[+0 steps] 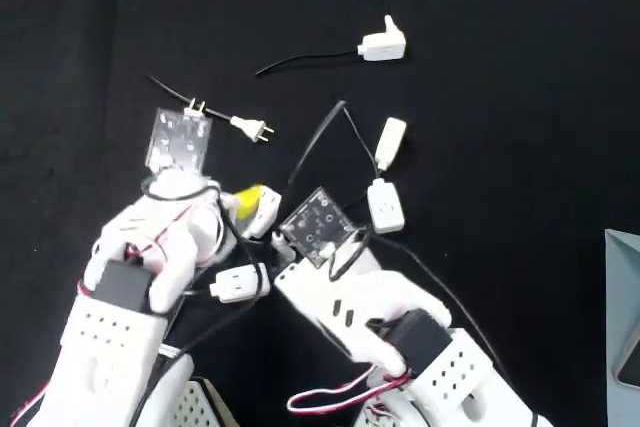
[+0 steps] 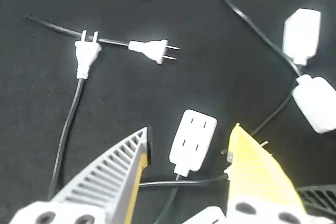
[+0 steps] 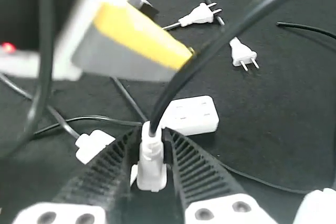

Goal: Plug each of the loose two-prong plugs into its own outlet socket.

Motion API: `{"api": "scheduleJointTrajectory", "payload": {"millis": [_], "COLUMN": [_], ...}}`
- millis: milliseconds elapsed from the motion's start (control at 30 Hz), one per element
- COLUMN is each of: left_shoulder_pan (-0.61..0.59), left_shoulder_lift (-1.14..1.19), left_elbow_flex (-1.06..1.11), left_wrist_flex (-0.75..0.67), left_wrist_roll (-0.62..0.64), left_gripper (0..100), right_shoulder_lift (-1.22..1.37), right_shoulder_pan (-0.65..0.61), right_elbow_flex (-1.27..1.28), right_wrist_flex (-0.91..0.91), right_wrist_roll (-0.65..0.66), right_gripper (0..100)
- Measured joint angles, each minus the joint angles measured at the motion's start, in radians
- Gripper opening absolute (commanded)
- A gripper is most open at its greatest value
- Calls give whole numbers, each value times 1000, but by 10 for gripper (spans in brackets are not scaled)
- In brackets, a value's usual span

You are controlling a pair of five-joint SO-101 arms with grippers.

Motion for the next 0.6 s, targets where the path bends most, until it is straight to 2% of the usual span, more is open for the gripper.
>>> {"api": "scheduleJointTrajectory", "payload": {"millis": [167, 367, 600], "left_shoulder_pan": [48, 126, 147], "left_shoulder_lift": [-107, -232, -318], "left_elbow_flex": [71, 83, 87], "left_wrist_flex": [8, 87, 160], "left_wrist_roll": [-2, -48, -55], "left_gripper": [246, 246, 246], "right_shoulder_lift": [0, 0, 0], "right_shoulder_pan": [-23, -26, -28], "right_elbow_flex": [3, 38, 38], "right_wrist_flex": [-2, -29, -29], "right_wrist_roll": [0, 3, 3], "right_gripper": [12, 12, 12]}}
